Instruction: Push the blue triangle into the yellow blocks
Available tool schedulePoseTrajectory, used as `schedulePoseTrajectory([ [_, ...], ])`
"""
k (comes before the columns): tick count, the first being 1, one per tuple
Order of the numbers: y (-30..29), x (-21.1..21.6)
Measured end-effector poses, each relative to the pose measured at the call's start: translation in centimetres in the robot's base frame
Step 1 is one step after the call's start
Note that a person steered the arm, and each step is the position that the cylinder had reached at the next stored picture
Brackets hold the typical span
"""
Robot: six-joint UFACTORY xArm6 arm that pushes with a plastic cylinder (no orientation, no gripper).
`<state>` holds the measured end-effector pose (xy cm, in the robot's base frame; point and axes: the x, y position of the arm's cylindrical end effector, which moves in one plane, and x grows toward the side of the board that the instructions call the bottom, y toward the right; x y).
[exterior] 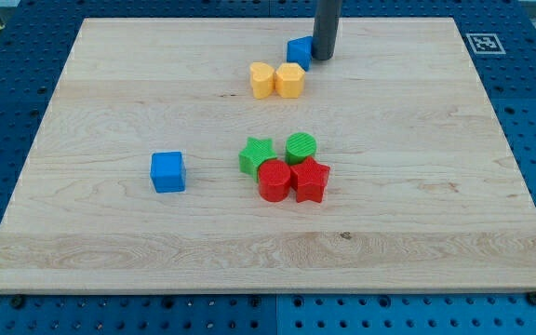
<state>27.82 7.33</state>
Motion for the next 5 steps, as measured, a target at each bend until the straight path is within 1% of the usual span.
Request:
schedulePoseTrajectory([
  [1,-0.5,-0.9],
  [2,-1.3,-2.9],
  [3,-3.2,-1.2],
  [4,-3.5,-1.2],
  [5,-3.6,0.4],
])
